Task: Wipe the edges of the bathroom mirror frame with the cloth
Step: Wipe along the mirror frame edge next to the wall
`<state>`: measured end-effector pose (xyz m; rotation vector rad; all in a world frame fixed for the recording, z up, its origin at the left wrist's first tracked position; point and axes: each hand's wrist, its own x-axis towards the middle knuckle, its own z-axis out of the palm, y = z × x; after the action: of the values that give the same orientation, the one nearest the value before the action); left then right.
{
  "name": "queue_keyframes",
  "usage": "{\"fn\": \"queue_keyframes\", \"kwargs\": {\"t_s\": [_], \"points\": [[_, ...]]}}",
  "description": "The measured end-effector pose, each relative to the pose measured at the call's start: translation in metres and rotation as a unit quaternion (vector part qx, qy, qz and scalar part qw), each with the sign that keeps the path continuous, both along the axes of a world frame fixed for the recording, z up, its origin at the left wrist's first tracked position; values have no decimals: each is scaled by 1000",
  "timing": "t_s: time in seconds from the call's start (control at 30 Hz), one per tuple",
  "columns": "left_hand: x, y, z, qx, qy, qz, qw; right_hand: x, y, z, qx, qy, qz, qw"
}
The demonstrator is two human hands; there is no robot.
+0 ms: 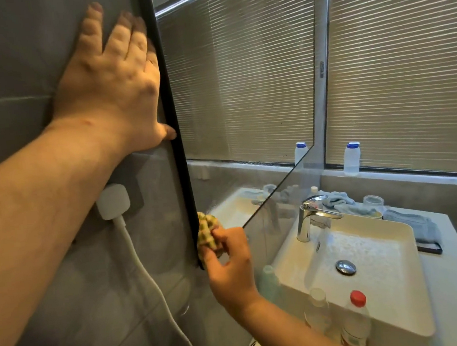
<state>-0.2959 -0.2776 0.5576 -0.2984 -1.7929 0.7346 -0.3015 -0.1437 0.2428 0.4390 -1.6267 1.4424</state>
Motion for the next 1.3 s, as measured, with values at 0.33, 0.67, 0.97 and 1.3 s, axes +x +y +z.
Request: {"fn": "queue_keyframes", "kwargs": {"t_s": [0.33, 0.67, 0.97, 1.3], "points": [[16, 12, -11, -32, -16, 98, 995, -29, 26, 7, -143, -217, -34, 965], [23, 12, -10, -16, -20, 76, 997, -20, 7, 2, -208, -298, -38, 931], [29, 15, -9, -18, -29, 87, 996, 24, -8, 15, -47, -110, -8, 993], [34, 18, -9, -18, -42, 115, 992, -6, 0, 69, -46, -5, -29, 998]]}}
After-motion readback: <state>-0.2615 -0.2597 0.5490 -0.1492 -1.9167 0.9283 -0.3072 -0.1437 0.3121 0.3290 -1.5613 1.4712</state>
